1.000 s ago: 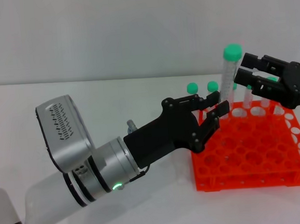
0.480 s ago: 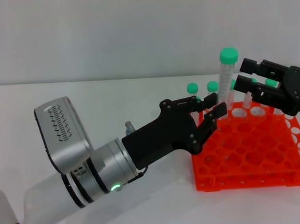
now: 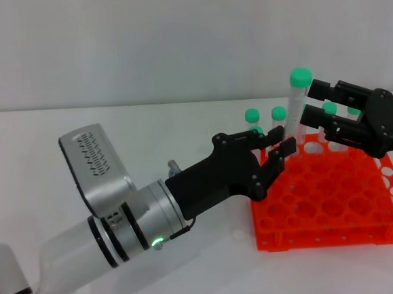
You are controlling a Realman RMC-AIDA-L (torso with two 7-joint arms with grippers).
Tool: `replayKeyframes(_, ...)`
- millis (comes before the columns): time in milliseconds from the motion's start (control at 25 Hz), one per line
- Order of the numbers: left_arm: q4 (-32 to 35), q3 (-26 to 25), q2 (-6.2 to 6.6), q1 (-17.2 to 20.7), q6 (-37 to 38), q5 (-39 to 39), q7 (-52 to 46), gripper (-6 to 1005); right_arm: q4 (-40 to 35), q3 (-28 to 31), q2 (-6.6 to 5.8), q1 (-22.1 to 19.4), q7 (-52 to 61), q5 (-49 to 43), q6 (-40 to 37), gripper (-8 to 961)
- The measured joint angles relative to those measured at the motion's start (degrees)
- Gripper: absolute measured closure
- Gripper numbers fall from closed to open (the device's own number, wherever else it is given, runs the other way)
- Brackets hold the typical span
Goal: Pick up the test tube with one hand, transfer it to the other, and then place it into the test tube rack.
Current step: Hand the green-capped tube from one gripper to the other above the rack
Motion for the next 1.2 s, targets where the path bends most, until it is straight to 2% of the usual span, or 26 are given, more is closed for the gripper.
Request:
replayKeyframes(280, 0.05, 0.00, 0.06, -0.35, -0.93, 1.86, -0.45, 815, -0.19, 0.06, 0.44, 0.24, -0.52, -0.05, 4.28, 320)
replayKeyframes(800, 0.05, 0.00, 0.09, -0.43, -1.45, 2.23, -0.55, 816, -0.69, 0.11, 0.52, 0.31, -0.25, -1.19, 6.81, 330)
replayKeyframes(1000, 0.07, 0.00, 0.08, -0.57, -1.58, 2.79, -0.56, 817, -0.70, 0.26, 0.58, 0.32, -0.23, -1.11, 7.45, 498)
replayKeyframes(1200, 0.62, 0.00, 0.03, -0.58, -2.53, 2.85, -0.56, 817, -0.70, 2.26, 1.19, -0.04, -0.14, -1.34, 8.19, 509)
